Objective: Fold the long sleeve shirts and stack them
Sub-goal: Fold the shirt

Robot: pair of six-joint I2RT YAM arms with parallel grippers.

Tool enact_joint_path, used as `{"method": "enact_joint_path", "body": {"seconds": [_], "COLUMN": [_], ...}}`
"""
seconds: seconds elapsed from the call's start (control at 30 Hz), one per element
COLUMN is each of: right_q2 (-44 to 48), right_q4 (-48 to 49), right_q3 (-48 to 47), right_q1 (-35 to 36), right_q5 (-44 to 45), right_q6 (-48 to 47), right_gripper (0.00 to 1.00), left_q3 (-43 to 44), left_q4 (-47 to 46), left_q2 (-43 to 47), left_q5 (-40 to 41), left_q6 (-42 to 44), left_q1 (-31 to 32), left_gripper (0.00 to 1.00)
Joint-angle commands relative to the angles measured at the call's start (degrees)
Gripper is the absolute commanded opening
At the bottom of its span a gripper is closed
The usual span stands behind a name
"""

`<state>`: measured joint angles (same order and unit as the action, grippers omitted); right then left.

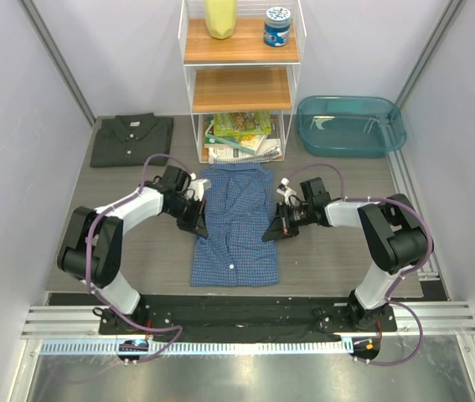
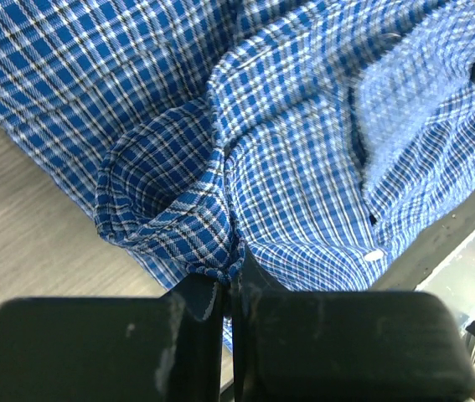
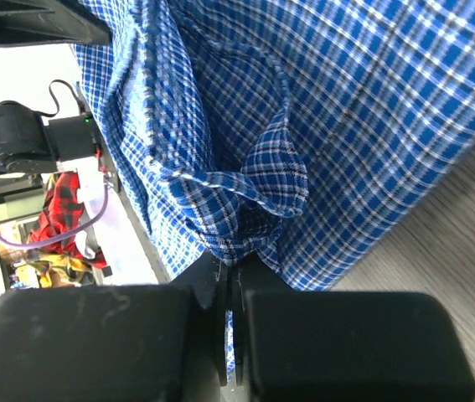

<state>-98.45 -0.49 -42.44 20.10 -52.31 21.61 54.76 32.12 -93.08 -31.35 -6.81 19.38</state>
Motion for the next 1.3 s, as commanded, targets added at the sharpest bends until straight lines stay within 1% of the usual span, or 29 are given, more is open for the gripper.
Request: {"method": "enact_joint_path", "body": {"seconds": [0.0, 0.07, 0.13, 0.27, 0.33, 0.37, 0.4, 0.43, 0.47, 0.5, 0.53, 0.57, 0.6, 0.63, 0.67, 0.7, 0.77, 0.8, 0.83, 0.87, 0.9, 0.93, 0.97, 1.0, 1.03, 1.1, 1.13, 1.2, 1.27], "right_q2": [0.9, 0.2, -1.6, -4.1, -4.2, -3.7, -3.2, -2.5, -0.5, 1.2, 2.7, 4.2, 7.6, 9.1, 10.6, 12.8, 14.3, 14.4, 14.3, 14.1, 13.6, 11.9, 10.6, 9.3, 6.4, 3.5, 0.6, -1.6, -3.8], "right_q4": [0.8, -1.5, -3.2, -5.6, -7.5, -8.6, -9.9, -12.2, -13.6, -14.7, -17.4, -18.8, -20.8, -24.2, -25.6, -28.2, -29.7, -29.9, -29.4, -28.3, -26.1, -25.3, -24.3, -22.6, -22.0, -19.2, -18.2, -14.8, -12.8], "right_q3": [1.1, 0.6, 0.0, -2.4, -3.1, -4.0, -4.6, -5.2, -6.3, -7.0, -7.6, -9.1, -9.9, -10.4, -11.7, -12.4, -14.2, -14.7, -15.2, -15.8, -16.0, -16.5, -17.5, -18.1, -18.8, -20.1, -20.2, -20.3, -20.2], "right_q1": [-0.3, -0.4, -0.5, -2.1, -2.4, -2.4, -2.3, -2.4, -2.4, -2.6, -2.5, -2.6, -2.4, -2.5, -2.5, -2.5, -2.4, -2.4, -2.1, -1.4, -0.2, 3.1, 4.5, 5.9, 7.4, 9.5, 9.9, 10.7, 11.2], "right_q5": [1.4, 3.1, 6.6, 10.6, 11.4, 11.2, 11.0, 10.2, 8.9, 8.3, 7.8, 6.9, 6.7, 7.0, 8.4, 9.3, 11.1, 11.7, 11.3, 10.7, 10.7, 11.4, 11.5, 11.4, 11.3, 10.0, 9.3, 8.6, 8.5], "right_q6": [-2.4, -4.0, -5.6, -8.0, -8.8, -9.1, -9.9, -10.2, -10.8, -11.2, -11.7, -12.2, -13.1, -15.4, -16.8, -18.3, -21.3, -21.3, -21.3, -21.3, -21.0, -20.6, -20.0, -19.6, -19.3, -17.8, -17.3, -15.9, -14.5], "right_gripper": [0.01, 0.01, 0.01, 0.01, 0.03, 0.12, 0.17, 0.23, 0.37, 0.44, 0.56, 0.6, 0.63, 0.64, 0.64, 0.64, 0.62, 0.6, 0.56, 0.53, 0.48, 0.39, 0.36, 0.33, 0.3, 0.28, 0.27, 0.26, 0.26], "left_q3": [1.8, 1.8, 2.4, 5.3, 7.7, 8.3, 8.5, 8.3, 6.8, 6.0, 5.2, 4.1, 3.7, 3.4, 2.2, 1.6, -0.9, -3.9, -6.1, -8.2, -11.7, -13.3, -14.6, -16.0, -17.7, -19.2, -19.8, -19.9, -19.3], "left_q4": [-3.9, -5.0, -5.5, -5.1, -4.2, -2.7, -2.1, -1.9, -2.1, -2.3, -2.1, -1.5, 0.7, 2.1, 3.5, 5.8, 7.2, 7.8, 7.4, 7.0, 6.2, 4.5, 3.2, 2.2, -0.5, -2.9, -4.2, -7.6, -10.0], "left_q2": [-1.4, -2.7, -3.9, -8.6, -10.4, -10.8, -10.8, -9.9, -8.3, -4.3, -1.3, 1.5, 7.7, 10.9, 13.8, 17.3, 25.6, 28.0, 32.9, 35.0, 36.7, 39.6, 40.4, 41.0, 41.1, 39.2, 37.9, 32.9, 28.3], "left_q5": [0.1, 1.0, 2.3, 3.9, 3.3, 2.4, 1.3, -0.9, -4.0, -5.2, -6.1, -6.4, -5.7, -4.9, -3.6, 0.3, 7.1, 14.4, 17.8, 20.6, 26.5, 29.4, 33.4, 36.3, 42.3, 47.6, 52.7, 55.7, 56.9], "left_q6": [1.4, 1.0, 0.2, -1.2, -1.7, -1.8, -1.2, -0.9, -0.5, 0.1, 2.9, 4.6, 6.4, 12.1, 15.3, 18.9, 28.9, 31.6, 33.5, 36.0, 36.6, 36.9, 36.7, 36.4, 36.1, 34.9, 34.5, 33.4, 32.5], "left_q1": [-0.4, -0.4, -0.3, -0.5, -0.6, -0.6, -0.8, -1.9, -2.5, -3.2, -4.7, -5.4, -5.9, -6.4, -6.0, -5.5, -0.9, 1.7, 7.7, 11.1, 14.6, 22.5, 26.9, 31.2, 39.8, 48.1, 55.6, 63.2, 66.0], "left_gripper": [0.01, 0.03, 0.1, 0.14, 0.21, 0.25, 0.34, 0.38, 0.43, 0.5, 0.53, 0.59, 0.62, 0.66, 0.79, 0.82, 0.85, 0.85, 0.85, 0.82, 0.81, 0.81, 0.79, 0.78, 0.76, 0.71, 0.68, 0.63, 0.58]}}
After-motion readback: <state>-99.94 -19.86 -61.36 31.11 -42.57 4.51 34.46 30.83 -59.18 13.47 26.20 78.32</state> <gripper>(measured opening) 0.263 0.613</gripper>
